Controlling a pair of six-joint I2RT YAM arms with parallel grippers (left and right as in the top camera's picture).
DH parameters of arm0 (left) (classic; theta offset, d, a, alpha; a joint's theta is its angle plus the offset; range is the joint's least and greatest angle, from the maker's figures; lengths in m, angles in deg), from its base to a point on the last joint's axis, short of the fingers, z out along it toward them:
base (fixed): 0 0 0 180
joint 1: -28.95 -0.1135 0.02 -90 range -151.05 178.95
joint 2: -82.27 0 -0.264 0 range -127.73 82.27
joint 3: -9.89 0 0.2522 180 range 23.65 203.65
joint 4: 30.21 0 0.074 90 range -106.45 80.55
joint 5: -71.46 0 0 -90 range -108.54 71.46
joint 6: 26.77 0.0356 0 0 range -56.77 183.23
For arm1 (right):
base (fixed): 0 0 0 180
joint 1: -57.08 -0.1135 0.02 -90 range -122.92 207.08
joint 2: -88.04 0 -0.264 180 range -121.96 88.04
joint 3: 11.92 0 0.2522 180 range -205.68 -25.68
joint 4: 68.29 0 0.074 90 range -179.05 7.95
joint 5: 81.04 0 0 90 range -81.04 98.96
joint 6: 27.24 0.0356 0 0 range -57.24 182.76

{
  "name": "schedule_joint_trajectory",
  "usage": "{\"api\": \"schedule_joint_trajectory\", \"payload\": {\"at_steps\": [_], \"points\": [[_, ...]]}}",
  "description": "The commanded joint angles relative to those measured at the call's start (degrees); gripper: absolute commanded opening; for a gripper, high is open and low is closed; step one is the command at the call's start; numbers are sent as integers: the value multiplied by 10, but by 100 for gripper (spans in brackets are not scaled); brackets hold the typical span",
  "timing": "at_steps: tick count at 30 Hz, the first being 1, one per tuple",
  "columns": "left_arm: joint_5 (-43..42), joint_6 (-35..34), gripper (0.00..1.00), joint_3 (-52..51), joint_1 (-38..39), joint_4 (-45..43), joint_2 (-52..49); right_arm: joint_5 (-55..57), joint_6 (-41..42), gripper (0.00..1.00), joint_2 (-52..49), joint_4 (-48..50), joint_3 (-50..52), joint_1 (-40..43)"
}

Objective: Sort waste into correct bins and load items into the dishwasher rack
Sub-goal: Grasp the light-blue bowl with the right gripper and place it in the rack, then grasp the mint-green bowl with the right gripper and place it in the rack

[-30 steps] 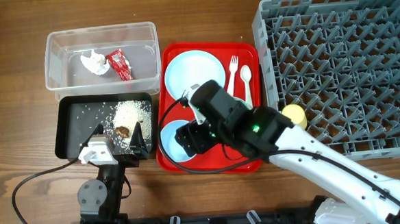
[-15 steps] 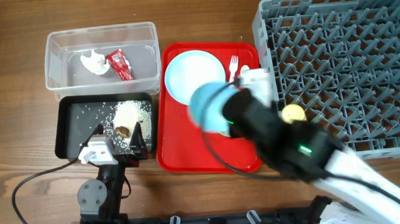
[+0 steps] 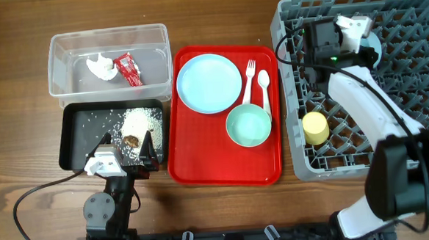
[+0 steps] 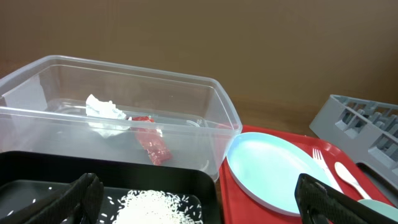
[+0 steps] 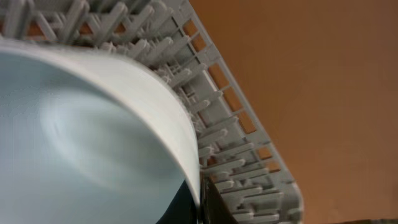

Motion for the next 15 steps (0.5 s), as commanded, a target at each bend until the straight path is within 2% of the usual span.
{"api": "schedule_joint_trajectory", "payload": {"at_steps": [1,5,8,9,11,12,13,14,15], "points": [[-5,9,100,-3,-6,0,5,31,-71,4,-48,4,-2,0],[-5,9,100,-3,-6,0,5,-101,-72,4,-59,-92,-2,-47],[-5,9,100,-3,-6,0,5,-118,-27,4,-31,-132,-2,-56],[-5,9,100,-3,-6,0,5,-158,-24,22,1,-141,-2,-56],[-5,9,100,-3,-6,0,5,-235,-27,41,67,-146,-2,-56],[-5,9,100,-3,-6,0,5,-295,-27,48,107,-158,-2,-56],[-5,9,100,-3,-6,0,5,-370,-30,50,145,-170,-2,-56],[-5,9,100,-3,-6,0,5,-511,-30,49,192,-182,-2,-56],[-5,9,100,-3,-6,0,5,-622,-30,53,220,-189,-2,-56]]}}
